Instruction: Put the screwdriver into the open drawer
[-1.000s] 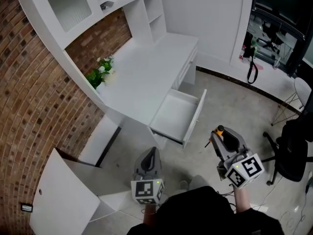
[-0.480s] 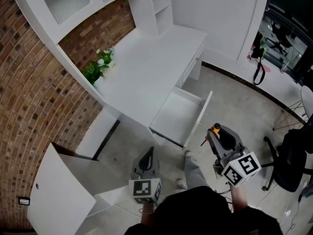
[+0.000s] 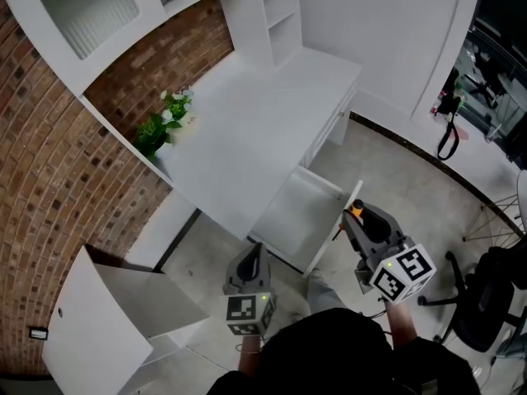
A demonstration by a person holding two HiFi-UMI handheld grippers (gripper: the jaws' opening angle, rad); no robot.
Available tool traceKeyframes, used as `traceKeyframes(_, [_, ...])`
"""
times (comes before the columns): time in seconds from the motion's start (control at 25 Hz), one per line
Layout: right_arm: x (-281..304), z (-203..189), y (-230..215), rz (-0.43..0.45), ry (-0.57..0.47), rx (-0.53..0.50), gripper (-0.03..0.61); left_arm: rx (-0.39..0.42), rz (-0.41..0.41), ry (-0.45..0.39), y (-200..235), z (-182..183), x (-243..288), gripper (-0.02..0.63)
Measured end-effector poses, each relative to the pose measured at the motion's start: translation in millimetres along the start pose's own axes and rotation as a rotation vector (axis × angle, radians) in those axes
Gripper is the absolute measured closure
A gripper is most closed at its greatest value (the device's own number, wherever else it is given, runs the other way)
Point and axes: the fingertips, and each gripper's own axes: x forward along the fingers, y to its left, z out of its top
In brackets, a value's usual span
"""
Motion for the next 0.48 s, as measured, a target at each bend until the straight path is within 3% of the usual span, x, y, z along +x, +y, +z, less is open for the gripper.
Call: traceKeyframes(0.48, [78.3, -25.7, -56.1, 0.14, 0.141, 0.022, 0.463, -0.09, 0.089, 0.05, 1.2, -4.4, 74.2, 0.604])
